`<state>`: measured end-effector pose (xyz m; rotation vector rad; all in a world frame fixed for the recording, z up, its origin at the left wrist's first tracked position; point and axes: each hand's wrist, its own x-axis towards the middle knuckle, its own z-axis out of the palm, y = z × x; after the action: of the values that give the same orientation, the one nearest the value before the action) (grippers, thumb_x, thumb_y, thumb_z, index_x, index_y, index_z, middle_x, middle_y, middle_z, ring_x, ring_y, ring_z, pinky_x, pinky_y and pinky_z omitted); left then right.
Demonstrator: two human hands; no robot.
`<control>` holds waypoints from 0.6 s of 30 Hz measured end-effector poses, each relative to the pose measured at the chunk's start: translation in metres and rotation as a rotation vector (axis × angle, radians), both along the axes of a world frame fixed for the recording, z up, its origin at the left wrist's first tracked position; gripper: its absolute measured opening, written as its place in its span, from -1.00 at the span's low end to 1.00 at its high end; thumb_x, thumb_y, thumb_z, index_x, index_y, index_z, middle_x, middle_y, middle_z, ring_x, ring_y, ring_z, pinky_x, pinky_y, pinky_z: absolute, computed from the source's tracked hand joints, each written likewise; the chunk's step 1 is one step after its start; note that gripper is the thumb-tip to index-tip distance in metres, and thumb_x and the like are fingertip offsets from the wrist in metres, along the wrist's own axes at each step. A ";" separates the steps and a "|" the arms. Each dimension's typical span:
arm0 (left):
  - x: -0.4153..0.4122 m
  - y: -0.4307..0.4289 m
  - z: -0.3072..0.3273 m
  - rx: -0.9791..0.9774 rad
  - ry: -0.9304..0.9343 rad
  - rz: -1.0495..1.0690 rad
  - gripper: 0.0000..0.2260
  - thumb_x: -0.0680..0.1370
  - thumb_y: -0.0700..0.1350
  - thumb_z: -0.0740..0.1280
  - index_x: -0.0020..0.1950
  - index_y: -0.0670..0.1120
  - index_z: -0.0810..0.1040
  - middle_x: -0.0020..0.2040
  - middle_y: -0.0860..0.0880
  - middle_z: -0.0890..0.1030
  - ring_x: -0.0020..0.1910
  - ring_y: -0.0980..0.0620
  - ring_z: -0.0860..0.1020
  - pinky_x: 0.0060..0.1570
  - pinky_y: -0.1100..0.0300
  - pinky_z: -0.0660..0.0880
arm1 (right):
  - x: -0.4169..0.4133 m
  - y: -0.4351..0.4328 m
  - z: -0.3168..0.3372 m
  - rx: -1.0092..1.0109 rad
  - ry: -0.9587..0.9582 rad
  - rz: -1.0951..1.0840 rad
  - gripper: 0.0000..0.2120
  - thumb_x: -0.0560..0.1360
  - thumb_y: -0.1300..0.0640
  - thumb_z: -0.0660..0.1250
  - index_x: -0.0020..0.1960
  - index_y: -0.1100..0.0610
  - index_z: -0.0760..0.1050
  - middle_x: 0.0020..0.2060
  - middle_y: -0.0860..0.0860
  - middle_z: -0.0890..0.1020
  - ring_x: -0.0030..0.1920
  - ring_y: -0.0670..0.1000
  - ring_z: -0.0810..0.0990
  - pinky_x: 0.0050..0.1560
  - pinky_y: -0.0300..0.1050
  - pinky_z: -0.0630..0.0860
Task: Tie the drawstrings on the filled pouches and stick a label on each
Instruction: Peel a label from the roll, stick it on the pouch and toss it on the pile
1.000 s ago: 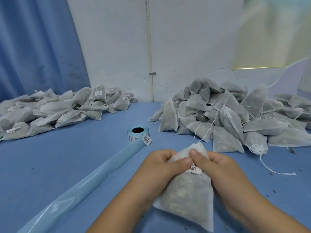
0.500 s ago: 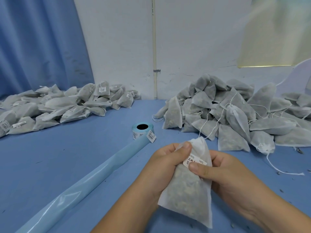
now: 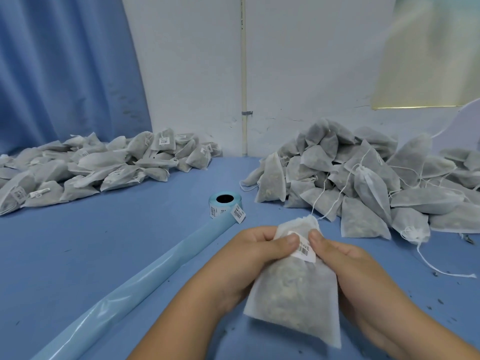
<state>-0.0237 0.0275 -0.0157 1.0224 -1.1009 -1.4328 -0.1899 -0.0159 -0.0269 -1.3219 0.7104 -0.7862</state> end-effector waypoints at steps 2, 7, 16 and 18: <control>0.001 -0.001 0.003 -0.017 0.095 0.084 -0.86 0.43 -0.10 0.47 -0.07 -0.11 0.69 -0.09 -0.16 0.69 -0.15 -0.07 0.65 -0.07 0.10 0.58 | -0.001 -0.004 0.005 -0.001 -0.046 0.143 -0.64 0.35 -0.10 0.52 0.06 0.08 0.65 0.05 0.15 0.68 0.10 0.16 0.65 0.14 0.03 0.57; 0.011 -0.008 0.005 -0.004 0.296 0.271 -0.55 0.34 0.10 0.41 0.07 -0.19 0.61 -0.03 -0.25 0.59 -0.07 -0.20 0.57 -0.17 0.03 0.52 | 0.016 -0.015 0.025 -0.065 0.017 0.453 -0.63 0.36 0.02 0.48 0.15 0.06 0.61 0.01 0.14 0.67 -0.07 0.11 0.67 -0.21 -0.12 0.58; 0.055 -0.020 0.001 -0.137 0.904 0.549 -0.35 0.50 0.31 0.13 0.13 -0.24 0.62 -0.13 -0.26 0.57 -0.36 -0.10 0.41 -0.31 0.10 0.26 | 0.114 -0.031 0.070 -0.054 -0.030 0.342 -0.86 0.42 0.20 0.37 -0.07 0.26 0.57 -0.34 0.22 0.59 -0.46 0.04 0.51 -0.54 -0.22 0.43; 0.067 -0.021 0.005 -0.129 0.985 0.659 -0.45 0.57 0.25 0.09 0.00 -0.20 0.63 -0.32 -0.17 0.49 -0.48 -0.03 0.36 -0.38 0.15 0.24 | 0.141 -0.033 0.075 -0.006 -0.012 0.321 -0.86 0.50 0.22 0.30 -0.05 0.30 0.54 -0.36 0.23 0.57 -0.48 0.03 0.50 -0.54 -0.24 0.43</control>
<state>0.0428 0.0062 -0.0107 0.3935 -0.0986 -1.0635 -0.0492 -0.0492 0.0484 -1.3919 0.4694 -0.5365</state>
